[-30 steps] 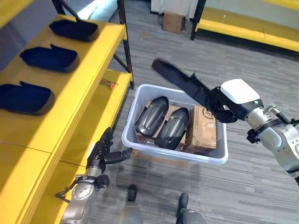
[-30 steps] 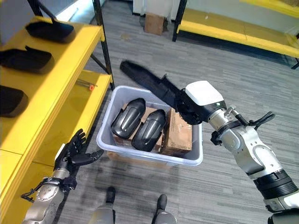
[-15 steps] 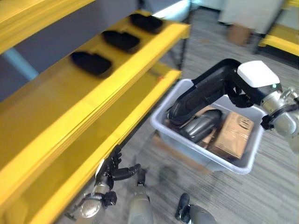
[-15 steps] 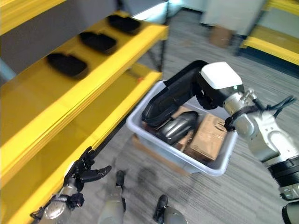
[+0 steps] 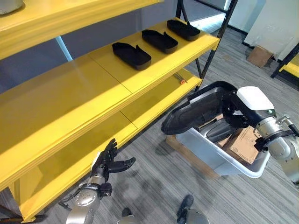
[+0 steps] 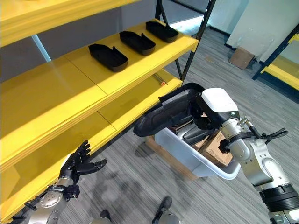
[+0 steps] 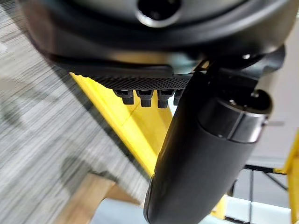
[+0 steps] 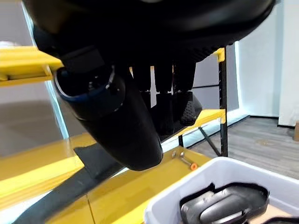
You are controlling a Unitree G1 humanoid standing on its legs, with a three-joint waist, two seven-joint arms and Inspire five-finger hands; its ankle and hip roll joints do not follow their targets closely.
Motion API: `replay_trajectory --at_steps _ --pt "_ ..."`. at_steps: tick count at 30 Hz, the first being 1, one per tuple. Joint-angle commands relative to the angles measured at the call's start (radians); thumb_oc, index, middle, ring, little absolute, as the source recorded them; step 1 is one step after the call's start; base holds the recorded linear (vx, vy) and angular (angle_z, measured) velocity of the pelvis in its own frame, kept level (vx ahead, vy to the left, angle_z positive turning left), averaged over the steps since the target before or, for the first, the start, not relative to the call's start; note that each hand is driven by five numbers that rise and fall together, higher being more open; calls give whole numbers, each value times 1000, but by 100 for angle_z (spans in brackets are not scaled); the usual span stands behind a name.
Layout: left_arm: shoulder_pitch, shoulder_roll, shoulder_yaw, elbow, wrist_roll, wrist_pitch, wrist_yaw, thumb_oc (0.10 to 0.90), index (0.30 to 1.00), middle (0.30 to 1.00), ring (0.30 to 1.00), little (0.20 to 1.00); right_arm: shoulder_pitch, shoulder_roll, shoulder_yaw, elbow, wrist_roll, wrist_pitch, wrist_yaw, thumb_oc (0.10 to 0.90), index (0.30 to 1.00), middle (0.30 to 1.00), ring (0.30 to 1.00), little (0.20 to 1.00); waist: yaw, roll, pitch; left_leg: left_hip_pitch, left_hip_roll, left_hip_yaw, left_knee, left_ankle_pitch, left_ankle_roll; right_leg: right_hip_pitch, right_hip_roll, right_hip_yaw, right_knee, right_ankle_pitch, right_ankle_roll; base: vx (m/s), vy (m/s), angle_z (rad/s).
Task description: Move parts from the plastic box to the shelf.
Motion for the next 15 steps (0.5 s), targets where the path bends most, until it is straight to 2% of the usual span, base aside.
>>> replay_trajectory --at_steps 1,8,10,15 --pt "-36 10 1 -74 24 -94 0 900 1000 1000 1000 1000 -109 -49 -131 -46 -2 -13 -89 400 300 300 300 300 -5 4 -80 -119 53 -41 0 62 -1 133 -83 -1 26 -128 134 29 63 -4" --pt "-15 1 4 -78 33 -90 -8 900 1000 1000 1000 1000 -112 -30 -114 -46 -5 -17 -77 400 300 300 300 300 5 -27 -96 -107 31 -39 -9 37 15 139 -88 9 -4 -88 154 29 46 -5" --pt "-15 2 5 -78 33 -90 -8 900 1000 1000 1000 1000 -113 -30 -114 -46 -5 -17 -77 400 300 300 300 300 5 -29 -97 -108 29 -39 -8 35 17 139 -89 9 -6 -86 155 15 39 -3" --pt "-27 19 4 -81 42 -92 0 900 1000 1000 1000 1000 -129 -31 -102 -38 -3 -15 -79 400 300 300 300 300 20 -50 -83 -150 6 -65 45 0 31 139 -111 3 -17 -36 175 0 58 5"
